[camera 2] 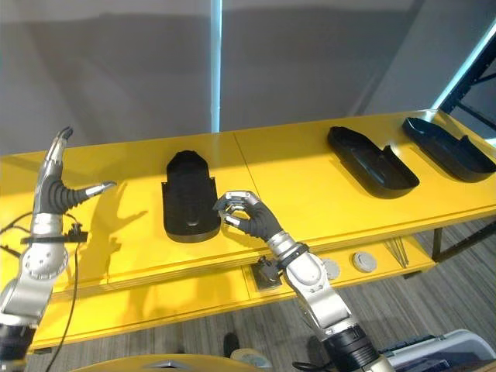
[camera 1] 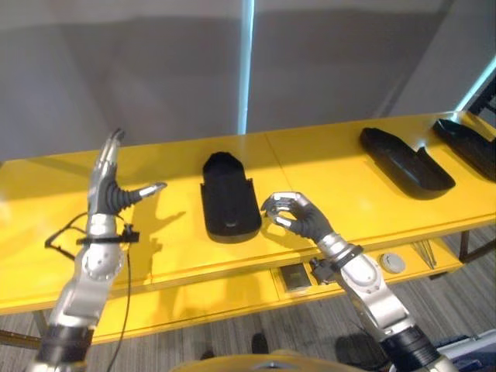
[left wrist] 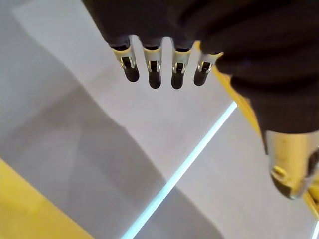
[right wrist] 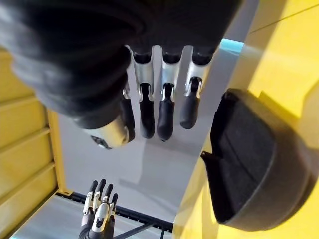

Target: Move parts from the plastic box to the shelf.

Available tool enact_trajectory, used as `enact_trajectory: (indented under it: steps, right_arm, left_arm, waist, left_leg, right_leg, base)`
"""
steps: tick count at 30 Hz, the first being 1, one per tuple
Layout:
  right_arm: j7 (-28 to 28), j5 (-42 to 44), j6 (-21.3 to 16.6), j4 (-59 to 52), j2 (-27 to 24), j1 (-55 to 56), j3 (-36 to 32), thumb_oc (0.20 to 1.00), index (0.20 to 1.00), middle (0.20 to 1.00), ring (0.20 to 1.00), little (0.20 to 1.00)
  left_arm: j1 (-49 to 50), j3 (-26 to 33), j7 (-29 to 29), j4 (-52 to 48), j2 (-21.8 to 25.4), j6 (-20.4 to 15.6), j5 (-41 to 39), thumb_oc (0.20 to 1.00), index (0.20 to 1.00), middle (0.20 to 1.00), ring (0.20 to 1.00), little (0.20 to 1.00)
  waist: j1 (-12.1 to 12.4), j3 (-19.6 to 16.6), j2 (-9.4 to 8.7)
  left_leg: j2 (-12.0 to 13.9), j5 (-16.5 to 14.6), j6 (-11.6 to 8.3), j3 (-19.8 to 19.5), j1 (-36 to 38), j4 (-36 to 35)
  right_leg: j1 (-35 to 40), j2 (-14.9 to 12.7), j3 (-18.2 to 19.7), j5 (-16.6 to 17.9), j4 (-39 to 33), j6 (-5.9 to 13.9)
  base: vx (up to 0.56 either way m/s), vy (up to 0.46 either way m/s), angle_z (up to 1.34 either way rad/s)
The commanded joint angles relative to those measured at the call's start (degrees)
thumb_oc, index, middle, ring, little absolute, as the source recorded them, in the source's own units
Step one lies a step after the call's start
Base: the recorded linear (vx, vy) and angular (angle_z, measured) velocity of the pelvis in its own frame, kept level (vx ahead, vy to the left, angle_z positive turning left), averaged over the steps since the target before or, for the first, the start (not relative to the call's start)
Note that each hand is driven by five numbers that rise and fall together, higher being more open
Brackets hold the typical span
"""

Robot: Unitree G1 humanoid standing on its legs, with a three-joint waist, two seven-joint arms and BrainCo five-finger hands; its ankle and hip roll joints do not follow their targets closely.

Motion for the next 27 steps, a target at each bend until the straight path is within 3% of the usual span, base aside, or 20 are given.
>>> enact_trajectory:
  steps: [1,2,11,19,27]
  right_arm:
    - [1.11,4.25,-2.31,0.04,1.75,-4.85,2.81,0.200,0.200,0.200,0.200,0.200]
    - [1.85,4.86,-1.75,0.60,2.06,-6.01,4.54,0.200,0.200,0.200,0.200,0.200]
    - [6.31,9.96,-0.28,-1.90,1.26,-6.06,7.95,0.200,0.200,0.200,0.200,0.200]
    - [9.46,14.58,1.38,-0.98,0.34,-4.38,8.68,0.200,0.200,0.200,0.200,0.200]
    - [7.19,12.46,1.47,6.99,3.10,-4.21,10.63,0.200,0.200,0.200,0.200,0.200]
  left_arm:
    - [-6.15,-1.57,-3.42,3.43,3.47,-5.32,-7.56,1.000,1.000,1.000,1.000,1.000]
    - [-4.00,-2.09,-5.48,2.03,2.82,-5.89,-11.63,1.000,1.000,1.000,1.000,1.000]
    - [2.90,-1.58,-8.43,-4.49,0.22,-7.88,-19.67,1.000,1.000,1.000,1.000,1.000]
    - [4.49,-1.42,-9.22,-4.52,-0.55,-8.05,-21.70,1.000,1.000,1.000,1.000,1.000]
    - [3.76,-2.49,-7.34,-4.71,-2.19,-7.83,-22.31,1.000,1.000,1.000,1.000,1.000]
  waist:
    - [-0.54,-0.19,-0.48]
    - [0.01,-0.08,-0.60]
    - [1.97,0.74,-1.24]
    - [2.46,1.23,-1.15]
    - [2.86,1.16,-0.64]
  left_leg:
    - [3.82,-5.73,-2.20,-0.55,2.45,0.09]
    - [3.78,-5.66,-2.16,-1.10,2.34,0.09]
    - [3.40,-5.29,-2.02,-3.27,1.59,0.09]
    - [3.20,-4.79,-2.06,-4.58,0.81,0.09]
    - [2.88,-4.61,-1.97,-5.75,0.45,0.10]
  right_leg:
    - [6.60,-3.93,-1.36,-9.97,0.85,3.77]
    - [6.72,-4.03,-1.84,-10.05,0.96,3.74]
    - [7.00,-4.51,-3.91,-10.45,1.52,3.90]
    - [6.80,-4.95,-5.41,-10.64,2.07,3.92]
    - [6.99,-5.16,-6.46,-10.75,2.12,3.85]
  base:
    - [-0.02,0.003,0.19]
    - [-0.01,0.008,0.16]
    - [-0.02,0.005,0.14]
    - [-0.02,-0.010,0.11]
    - [-0.01,-0.002,0.04]
